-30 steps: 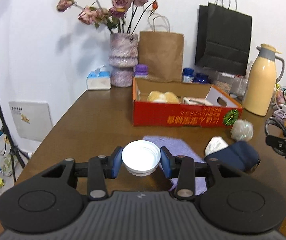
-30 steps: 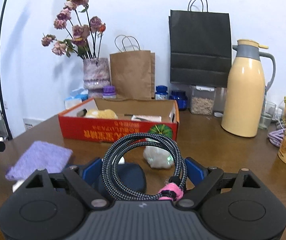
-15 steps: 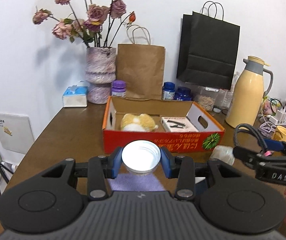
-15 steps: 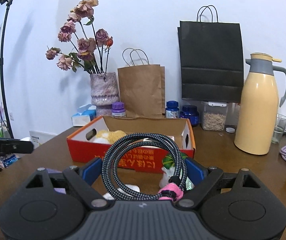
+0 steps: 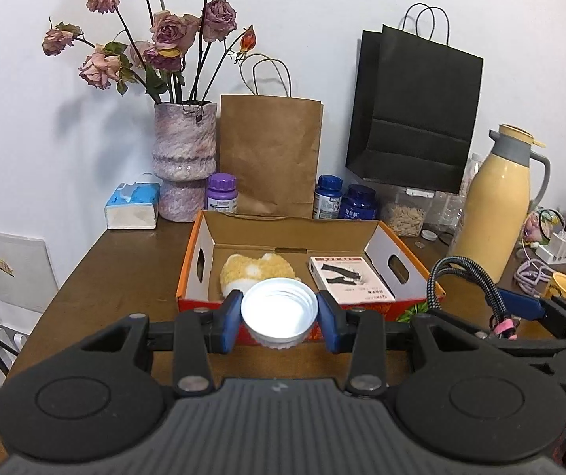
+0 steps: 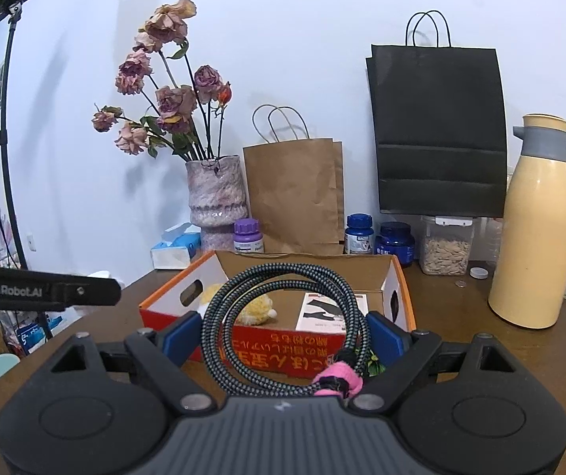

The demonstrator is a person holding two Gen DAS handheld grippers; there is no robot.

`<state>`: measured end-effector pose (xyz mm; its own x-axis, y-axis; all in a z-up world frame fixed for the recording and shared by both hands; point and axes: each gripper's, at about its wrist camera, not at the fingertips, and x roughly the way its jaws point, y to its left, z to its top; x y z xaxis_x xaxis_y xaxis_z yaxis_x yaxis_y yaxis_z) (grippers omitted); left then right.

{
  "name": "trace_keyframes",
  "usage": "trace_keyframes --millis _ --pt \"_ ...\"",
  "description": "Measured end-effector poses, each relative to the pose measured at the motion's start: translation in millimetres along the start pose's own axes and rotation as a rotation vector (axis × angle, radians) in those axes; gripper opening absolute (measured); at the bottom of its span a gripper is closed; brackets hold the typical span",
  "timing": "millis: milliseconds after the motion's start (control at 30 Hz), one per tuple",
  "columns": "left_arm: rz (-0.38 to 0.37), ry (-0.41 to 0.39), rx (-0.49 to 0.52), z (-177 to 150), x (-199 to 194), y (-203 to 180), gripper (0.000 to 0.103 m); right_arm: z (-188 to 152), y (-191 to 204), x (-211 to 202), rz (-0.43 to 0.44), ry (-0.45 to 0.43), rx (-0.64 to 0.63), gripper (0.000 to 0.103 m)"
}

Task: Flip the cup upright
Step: 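Lower the cup into the red box with the left tool while the right tool lowers the cable in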

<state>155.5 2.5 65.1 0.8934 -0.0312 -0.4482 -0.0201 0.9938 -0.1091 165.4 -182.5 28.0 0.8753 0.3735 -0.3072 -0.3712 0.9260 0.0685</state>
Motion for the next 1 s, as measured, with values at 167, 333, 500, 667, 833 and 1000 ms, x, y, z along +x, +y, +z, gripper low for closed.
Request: trace_keyframes --millis 167,333,500,667,833,1000 --pt "0.007 0.008 -0.026 11 14 -1 0.041 8 -1 16 0.003 0.004 0.006 0.088" --pt "0.009 0.021 -0.046 20 30 -2 0.041 18 -4 32 0.003 0.007 0.019 0.088" --pt "0.017 0.027 -0.071 33 48 -3 0.041 34 -8 48 -0.001 -0.008 0.025 0.088" --pt "0.036 0.03 -0.086 46 67 -3 0.041 49 -15 68 -0.005 -0.016 0.034 0.088" --pt "0.062 0.038 -0.081 56 90 -5 0.041 56 -22 90 0.004 -0.02 0.056 0.088" --pt "0.078 0.059 -0.099 61 117 -3 0.041 61 -24 112 0.007 -0.008 0.048 0.088"
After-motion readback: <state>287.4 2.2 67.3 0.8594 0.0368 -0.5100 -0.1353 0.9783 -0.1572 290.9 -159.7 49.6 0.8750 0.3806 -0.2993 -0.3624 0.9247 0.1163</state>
